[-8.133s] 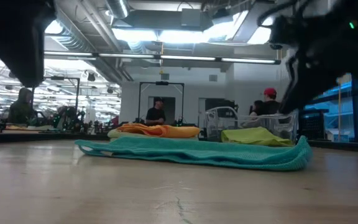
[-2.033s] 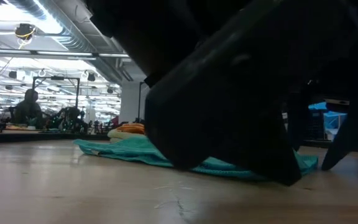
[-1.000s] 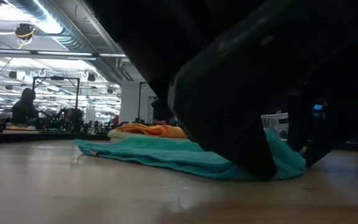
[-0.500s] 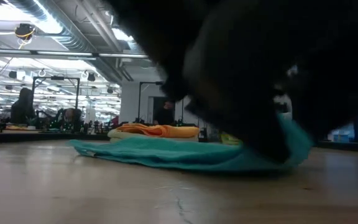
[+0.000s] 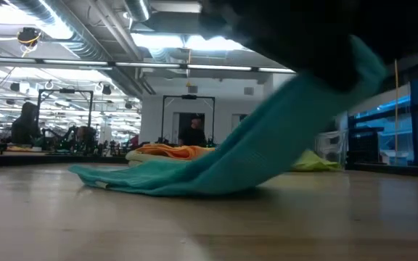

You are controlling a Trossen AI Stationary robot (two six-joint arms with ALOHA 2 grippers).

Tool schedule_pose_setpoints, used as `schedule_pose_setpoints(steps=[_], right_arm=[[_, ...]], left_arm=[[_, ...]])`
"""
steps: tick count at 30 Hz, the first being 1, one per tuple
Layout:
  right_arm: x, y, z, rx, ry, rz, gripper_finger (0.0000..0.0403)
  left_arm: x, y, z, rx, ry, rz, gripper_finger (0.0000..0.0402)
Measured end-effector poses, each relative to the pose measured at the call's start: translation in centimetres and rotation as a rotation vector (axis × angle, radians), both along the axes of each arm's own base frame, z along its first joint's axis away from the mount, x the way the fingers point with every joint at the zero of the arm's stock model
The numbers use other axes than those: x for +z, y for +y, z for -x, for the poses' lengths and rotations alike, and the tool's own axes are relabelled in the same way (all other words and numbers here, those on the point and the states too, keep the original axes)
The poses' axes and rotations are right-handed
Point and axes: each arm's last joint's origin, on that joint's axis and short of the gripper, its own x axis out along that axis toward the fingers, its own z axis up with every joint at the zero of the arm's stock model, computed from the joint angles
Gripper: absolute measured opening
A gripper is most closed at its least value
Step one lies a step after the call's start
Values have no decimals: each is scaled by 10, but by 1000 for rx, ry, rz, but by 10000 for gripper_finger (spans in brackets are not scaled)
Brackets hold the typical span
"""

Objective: Fold microfiber towels
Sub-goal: Fold the blue microfiber towel

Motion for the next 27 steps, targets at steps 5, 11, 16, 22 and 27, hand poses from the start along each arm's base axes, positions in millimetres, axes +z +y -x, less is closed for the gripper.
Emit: schedule_pose_setpoints(steps=[5,11,16,22,27], right_arm=[[10,2,-4,-4,-38,8,2],[13,-4,-10,-61,-103,67,2],[17,-14,-24,-58,-166,68,2],[19,-35,-42,-36,-191,41,2],[11,-50,-57,-22,-184,7,1]], left_arm=[[16,-4,8,20,45,-80,0],[22,-2,24,108,131,-119,0],[20,4,34,178,195,-137,0],[19,10,41,201,257,-184,0],[18,15,48,241,318,-217,0]])
